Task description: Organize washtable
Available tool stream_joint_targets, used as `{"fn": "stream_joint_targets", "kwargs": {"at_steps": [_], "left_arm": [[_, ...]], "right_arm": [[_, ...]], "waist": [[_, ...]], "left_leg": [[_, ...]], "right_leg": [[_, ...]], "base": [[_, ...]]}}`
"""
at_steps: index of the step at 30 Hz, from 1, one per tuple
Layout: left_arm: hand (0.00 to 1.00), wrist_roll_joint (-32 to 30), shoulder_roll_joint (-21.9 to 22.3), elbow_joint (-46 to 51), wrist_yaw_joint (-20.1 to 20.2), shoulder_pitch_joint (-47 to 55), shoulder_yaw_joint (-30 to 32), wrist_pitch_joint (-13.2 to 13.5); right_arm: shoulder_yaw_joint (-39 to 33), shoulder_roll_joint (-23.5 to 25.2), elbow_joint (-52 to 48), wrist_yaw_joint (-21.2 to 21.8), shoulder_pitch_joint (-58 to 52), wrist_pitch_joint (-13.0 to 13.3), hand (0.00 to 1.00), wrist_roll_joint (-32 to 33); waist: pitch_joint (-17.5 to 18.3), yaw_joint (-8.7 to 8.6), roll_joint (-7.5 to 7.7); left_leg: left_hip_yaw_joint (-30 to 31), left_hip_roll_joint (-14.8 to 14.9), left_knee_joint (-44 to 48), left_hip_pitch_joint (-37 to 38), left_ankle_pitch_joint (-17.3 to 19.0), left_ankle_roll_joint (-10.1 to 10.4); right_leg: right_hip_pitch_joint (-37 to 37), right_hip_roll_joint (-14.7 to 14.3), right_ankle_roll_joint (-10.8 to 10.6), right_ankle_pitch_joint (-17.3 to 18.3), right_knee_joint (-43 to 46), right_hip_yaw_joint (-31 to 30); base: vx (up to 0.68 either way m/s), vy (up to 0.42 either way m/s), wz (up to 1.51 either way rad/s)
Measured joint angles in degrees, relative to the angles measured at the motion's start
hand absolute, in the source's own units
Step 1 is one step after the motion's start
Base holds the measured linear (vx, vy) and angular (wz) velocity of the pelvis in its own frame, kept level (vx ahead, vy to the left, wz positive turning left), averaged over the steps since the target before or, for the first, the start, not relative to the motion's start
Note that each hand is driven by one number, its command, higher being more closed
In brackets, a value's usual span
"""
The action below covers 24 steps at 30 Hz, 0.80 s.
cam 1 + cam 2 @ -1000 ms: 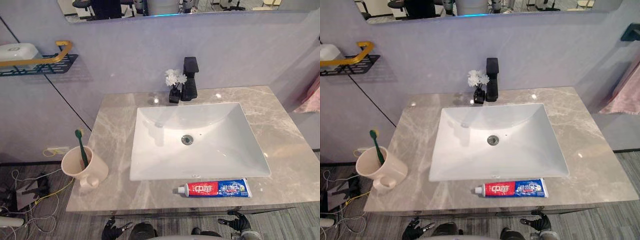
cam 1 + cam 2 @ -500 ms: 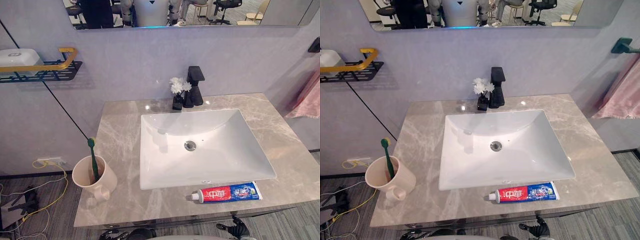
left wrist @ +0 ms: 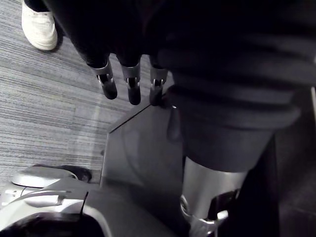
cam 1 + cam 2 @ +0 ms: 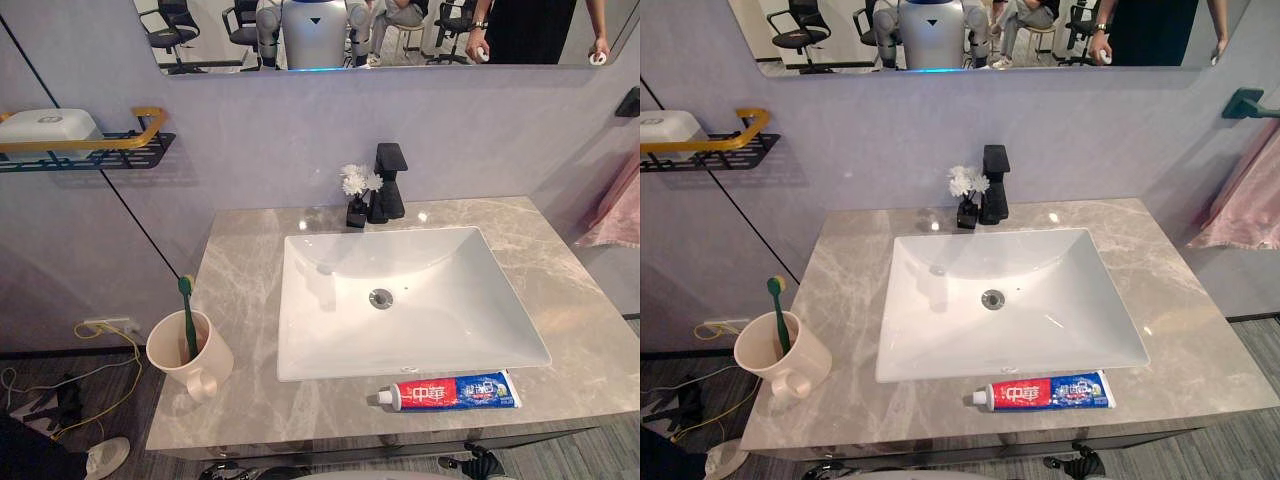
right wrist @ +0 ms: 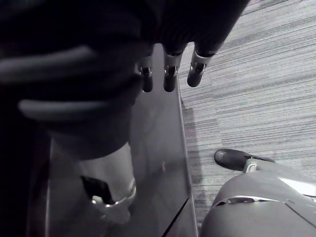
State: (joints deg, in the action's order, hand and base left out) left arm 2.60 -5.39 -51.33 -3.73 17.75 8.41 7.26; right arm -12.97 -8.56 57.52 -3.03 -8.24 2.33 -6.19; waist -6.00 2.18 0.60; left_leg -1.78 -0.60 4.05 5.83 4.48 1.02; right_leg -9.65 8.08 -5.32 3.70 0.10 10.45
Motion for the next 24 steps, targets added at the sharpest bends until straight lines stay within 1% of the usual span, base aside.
{"fn": "stream_joint_targets", "kwargs": {"at_steps": [7, 10, 12, 14, 17, 21, 24], "left_arm": [[0.0, 0.0, 0.1, 0.0, -0.1, -0.1, 0.0, 0.0], [0.0, 0.0, 0.0, -0.5, -0.1, -1.2, 0.0, 0.0], [0.0, 0.1, -0.3, -1.1, -0.3, -2.5, 0.0, 0.1], [0.0, 0.2, -0.2, -1.1, -0.3, -3.1, 0.0, 0.1], [0.0, 0.5, -0.1, -1.1, -0.7, -3.2, 0.1, 0.2], [0.0, 2.5, 0.4, -1.1, -1.5, -4.0, 1.3, 0.4], [0.0, 3.8, 0.6, -1.0, -1.6, -5.1, 2.7, 0.5]], "right_arm": [[-0.4, 0.1, 0.2, -0.2, 0.0, 0.0, 0.0, 1.2], [-1.0, 0.4, 0.6, -0.6, 0.0, 0.0, 0.0, 3.2], [-3.1, 1.2, 2.0, -0.7, 0.6, 0.0, 0.0, 4.7], [-4.1, 1.4, 2.4, -0.9, 0.6, -0.1, 0.0, 5.6], [-4.6, 1.4, 2.4, -1.8, 0.6, -0.4, 0.0, 5.7], [-5.7, 1.7, 2.4, -2.2, 0.5, -0.5, 0.0, 5.7], [-6.9, 2.3, 2.1, -2.3, 0.0, -0.5, 0.0, 6.2]], "waist": [[-0.1, 0.26, 0.14], [-0.2, 0.3, 0.42], [-0.2, 0.78, 0.68], [-0.2, 1.91, 0.66], [-0.3, 1.92, 0.5], [-0.5, 2.13, 0.24], [-0.8, 2.19, 0.2]], "left_leg": [[0.4, -0.2, -0.1, -0.2, -0.1, 0.0], [1.7, -0.6, -0.1, -1.0, -0.7, -0.2], [3.4, -0.7, 0.0, -1.9, -1.2, -0.2], [3.7, -0.7, 0.1, -2.0, -1.2, -0.2], [5.0, -1.1, 0.5, -2.0, -1.3, -0.2], [6.8, -1.5, 0.4, -2.4, -1.8, -0.3], [8.6, -1.7, 0.4, -2.5, -2.1, 0.0]], "right_leg": [[0.0, 0.1, -0.2, -0.1, -0.2, 0.6], [0.0, 0.2, -0.3, -0.2, -0.6, 1.7], [-0.1, 0.1, -0.1, -0.6, -1.1, 3.1], [-0.2, 0.0, 0.0, -0.8, -1.4, 3.2], [-1.0, 0.1, 0.2, -0.7, -1.4, 4.1], [-1.0, 0.3, 0.4, -0.3, -1.0, 5.5], [-1.1, 0.6, 0.2, 0.7, 0.6, 7.1]], "base": [[0.0, 0.0, 0.02], [0.0, -0.003, 0.24], [-0.02, -0.019, 0.29], [-0.02, -0.009, 0.12], [-0.03, 0.002, 0.16], [-0.05, 0.006, 0.21], [-0.04, -0.008, 0.28]]}}
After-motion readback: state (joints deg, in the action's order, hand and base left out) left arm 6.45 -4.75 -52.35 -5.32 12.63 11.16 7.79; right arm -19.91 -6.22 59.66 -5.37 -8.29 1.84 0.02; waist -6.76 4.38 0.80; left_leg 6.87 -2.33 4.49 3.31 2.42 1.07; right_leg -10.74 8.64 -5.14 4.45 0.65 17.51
